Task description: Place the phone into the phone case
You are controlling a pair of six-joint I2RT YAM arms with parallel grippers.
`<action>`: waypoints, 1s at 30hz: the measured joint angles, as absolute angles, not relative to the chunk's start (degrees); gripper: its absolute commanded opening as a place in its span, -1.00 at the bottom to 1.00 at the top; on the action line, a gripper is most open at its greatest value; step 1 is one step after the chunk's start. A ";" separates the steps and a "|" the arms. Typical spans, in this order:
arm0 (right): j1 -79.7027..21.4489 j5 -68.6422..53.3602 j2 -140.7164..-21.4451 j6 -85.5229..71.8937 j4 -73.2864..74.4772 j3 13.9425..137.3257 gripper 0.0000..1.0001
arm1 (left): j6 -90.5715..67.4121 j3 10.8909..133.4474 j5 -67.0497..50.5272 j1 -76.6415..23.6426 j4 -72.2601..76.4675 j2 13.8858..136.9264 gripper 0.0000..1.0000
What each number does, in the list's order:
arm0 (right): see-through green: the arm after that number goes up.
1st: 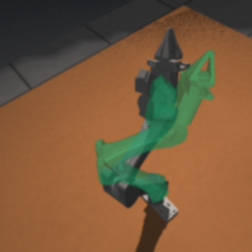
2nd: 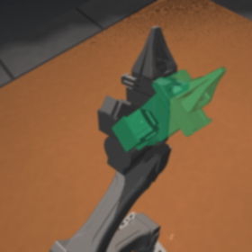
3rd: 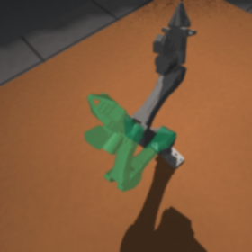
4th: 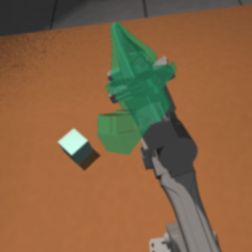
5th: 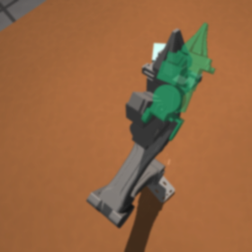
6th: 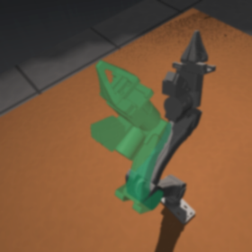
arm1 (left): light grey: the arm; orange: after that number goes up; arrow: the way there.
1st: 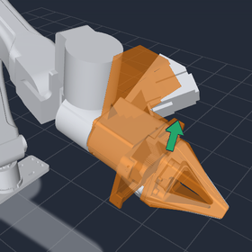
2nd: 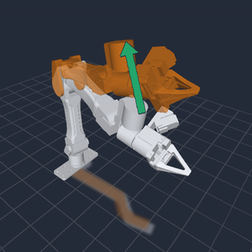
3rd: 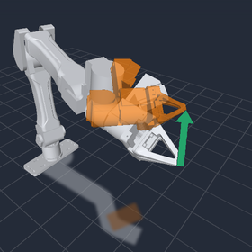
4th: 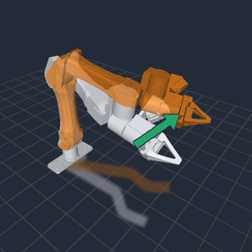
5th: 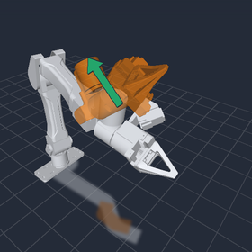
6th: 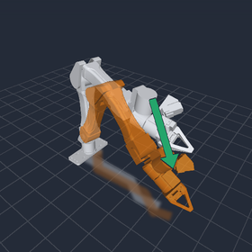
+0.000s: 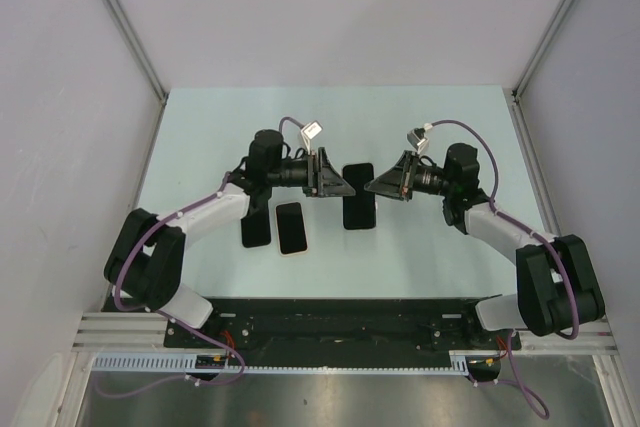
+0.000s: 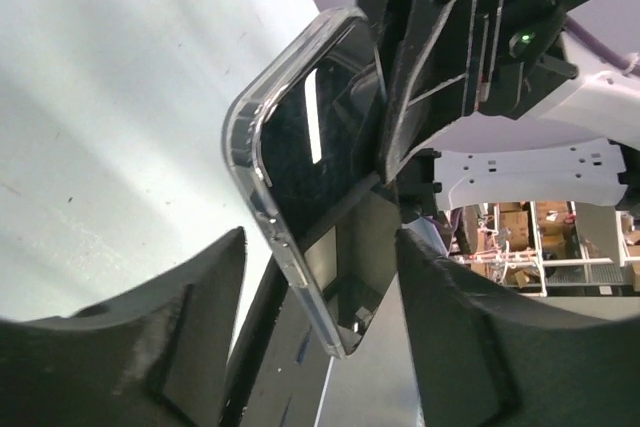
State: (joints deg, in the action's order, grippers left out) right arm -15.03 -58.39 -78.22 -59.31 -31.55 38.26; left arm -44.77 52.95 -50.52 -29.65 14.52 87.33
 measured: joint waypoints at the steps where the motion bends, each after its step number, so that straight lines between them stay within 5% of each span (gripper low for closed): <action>1: -15.03 -58.41 -78.22 -59.33 -31.53 38.26 -1.00 | -45.58 52.90 -50.94 -29.65 15.42 87.35 0.21; 7: -15.03 -59.27 -78.22 -59.68 -32.42 38.26 -0.91 | -51.05 50.41 -52.64 -29.54 24.12 87.35 -0.20; 11: -14.81 -60.03 -77.97 -59.90 -33.30 38.26 -0.80 | -53.74 49.89 -52.88 -29.23 26.30 87.50 -0.65; 15: -14.48 -60.18 -77.45 -58.92 -33.78 38.30 -0.55 | -57.23 49.56 -53.63 -29.08 29.26 87.77 -0.98; 24: -14.85 -60.03 -76.03 -55.33 -27.77 38.39 0.37 | -58.67 48.93 -55.46 -29.91 33.87 87.99 -1.00; 28: -14.94 -59.94 -75.16 -53.45 -24.86 38.37 0.61 | -59.09 48.69 -55.92 -30.15 35.00 88.27 -1.00; 30: -15.09 -59.81 -74.48 -52.80 -23.92 38.33 0.99 | -59.64 48.69 -55.92 -30.15 35.75 88.55 -1.00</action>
State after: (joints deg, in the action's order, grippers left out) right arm -15.09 -59.81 -74.48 -52.80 -23.92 38.33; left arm -59.64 48.69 -55.92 -30.15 35.75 88.55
